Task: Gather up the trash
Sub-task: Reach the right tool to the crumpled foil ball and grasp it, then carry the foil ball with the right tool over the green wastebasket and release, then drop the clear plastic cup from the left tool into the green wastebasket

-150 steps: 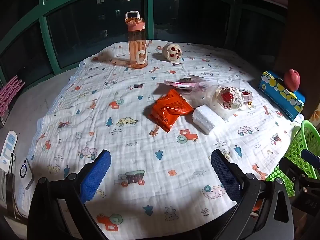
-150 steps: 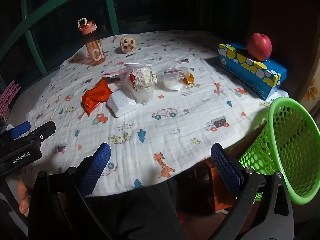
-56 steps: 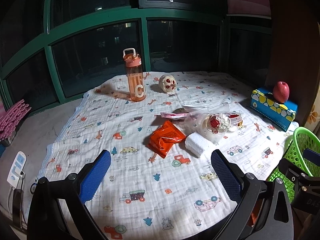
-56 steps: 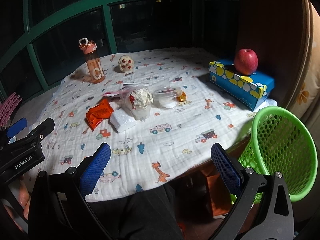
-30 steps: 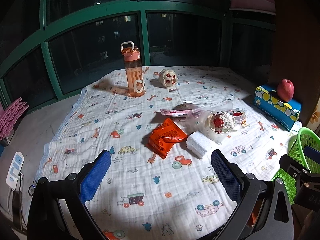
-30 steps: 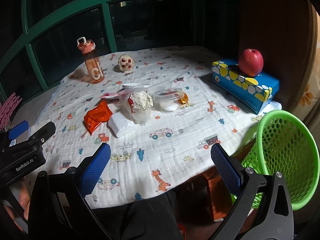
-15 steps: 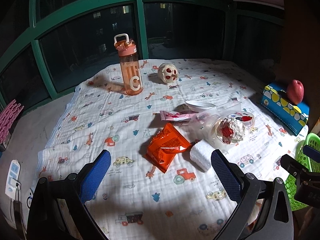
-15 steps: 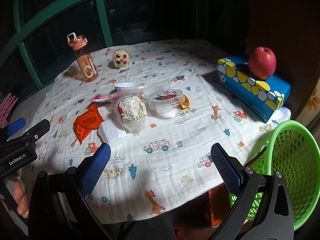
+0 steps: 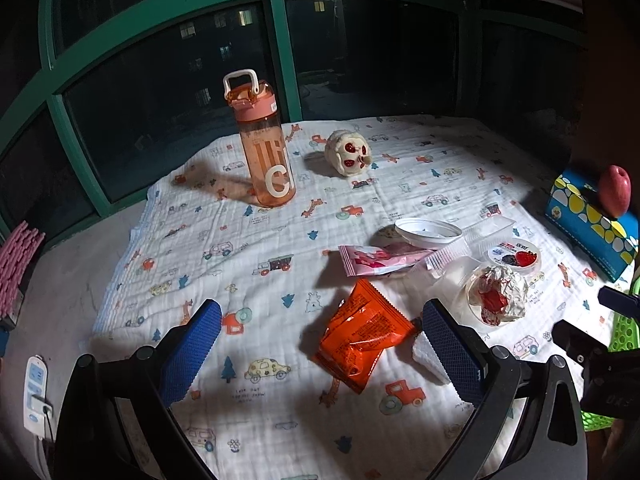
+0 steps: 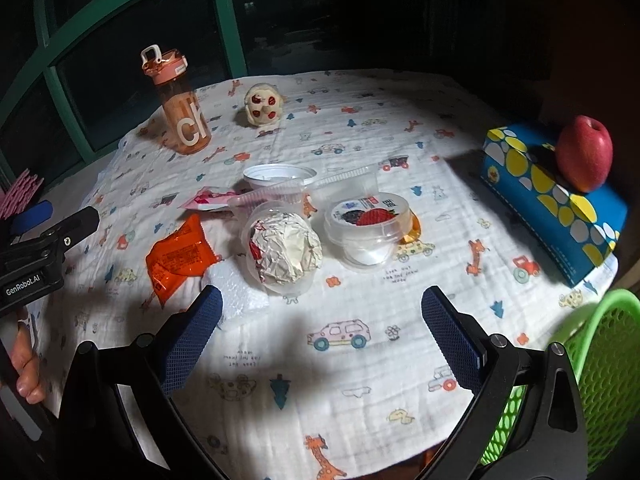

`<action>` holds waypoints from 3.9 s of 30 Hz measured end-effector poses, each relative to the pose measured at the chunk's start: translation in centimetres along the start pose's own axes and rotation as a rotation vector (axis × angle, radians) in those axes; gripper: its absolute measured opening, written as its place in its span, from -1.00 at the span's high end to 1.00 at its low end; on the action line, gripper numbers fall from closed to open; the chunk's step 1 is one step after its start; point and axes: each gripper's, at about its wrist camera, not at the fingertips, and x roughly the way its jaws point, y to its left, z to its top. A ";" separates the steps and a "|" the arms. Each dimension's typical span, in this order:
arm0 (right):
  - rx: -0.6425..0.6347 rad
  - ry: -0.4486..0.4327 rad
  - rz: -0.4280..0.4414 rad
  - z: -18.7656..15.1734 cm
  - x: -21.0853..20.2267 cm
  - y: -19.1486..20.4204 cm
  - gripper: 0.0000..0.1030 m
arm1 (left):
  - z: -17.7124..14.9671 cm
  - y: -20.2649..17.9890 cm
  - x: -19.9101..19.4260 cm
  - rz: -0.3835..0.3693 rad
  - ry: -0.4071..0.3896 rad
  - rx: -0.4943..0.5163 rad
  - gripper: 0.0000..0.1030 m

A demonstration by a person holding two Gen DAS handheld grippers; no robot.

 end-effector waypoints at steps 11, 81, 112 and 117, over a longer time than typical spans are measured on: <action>-0.083 0.056 0.023 1.6 4.6 1.9 -0.52 | -0.7 2.7 2.1 0.012 0.047 -0.020 -0.89; 0.437 -0.067 -0.285 -13.3 -13.0 -21.6 0.01 | -2.0 -16.0 8.3 -0.331 0.136 0.215 -0.15; 0.543 -0.160 -0.454 -18.8 -19.6 -26.0 -0.36 | -3.8 -37.6 -6.8 -0.776 0.082 0.585 -0.16; 0.553 -0.159 -0.467 -19.5 -20.4 -27.1 -0.36 | -5.4 -40.0 -6.5 -0.783 0.116 0.629 -0.28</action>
